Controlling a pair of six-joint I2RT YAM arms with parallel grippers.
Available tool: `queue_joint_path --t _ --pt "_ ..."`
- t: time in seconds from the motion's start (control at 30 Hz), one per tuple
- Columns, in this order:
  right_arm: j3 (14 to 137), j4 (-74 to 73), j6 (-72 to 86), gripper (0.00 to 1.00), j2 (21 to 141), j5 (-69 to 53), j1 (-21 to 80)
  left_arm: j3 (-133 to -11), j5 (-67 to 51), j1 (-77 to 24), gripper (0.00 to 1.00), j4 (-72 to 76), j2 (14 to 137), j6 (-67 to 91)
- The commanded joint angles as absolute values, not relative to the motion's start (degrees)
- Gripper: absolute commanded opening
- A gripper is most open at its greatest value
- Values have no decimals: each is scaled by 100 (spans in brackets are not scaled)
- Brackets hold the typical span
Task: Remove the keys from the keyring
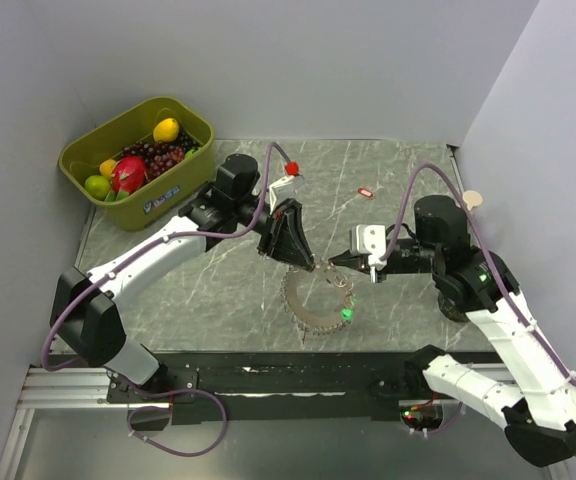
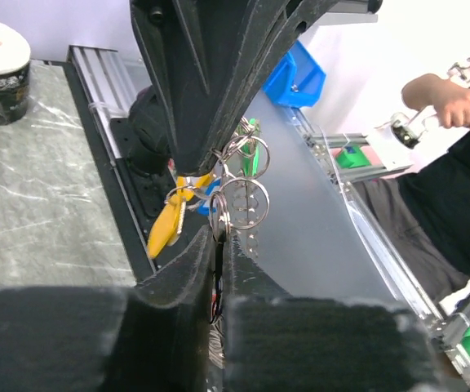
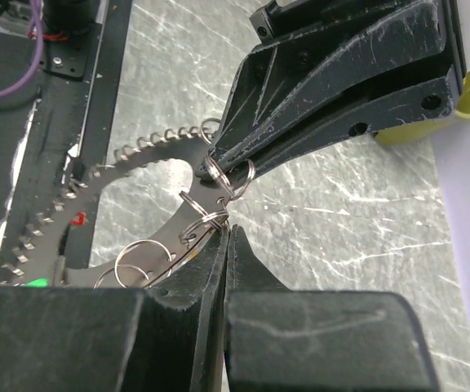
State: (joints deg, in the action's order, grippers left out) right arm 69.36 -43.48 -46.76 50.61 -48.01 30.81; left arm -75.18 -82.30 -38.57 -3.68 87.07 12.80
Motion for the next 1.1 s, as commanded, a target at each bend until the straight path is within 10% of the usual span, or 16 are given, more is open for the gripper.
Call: queue_joint_path --t 0.0,0.2,0.47,1.07 --pt "7207 -4131 -4333 0 4851 -4878 2918 -7567 -8490 -3718 31 -580 8499 1143" --pt "7356 -4069 -4166 0 4922 -4685 2900 -7830 -8087 -3700 67 -1378 8482 452" --pt "7418 -4017 -3973 0 5027 -3799 2918 -8305 -6541 -3718 77 -1977 8376 62" --pt "7488 -4236 -3753 0 5185 -3849 2927 -8850 -5606 -4166 70 -2654 8323 -580"
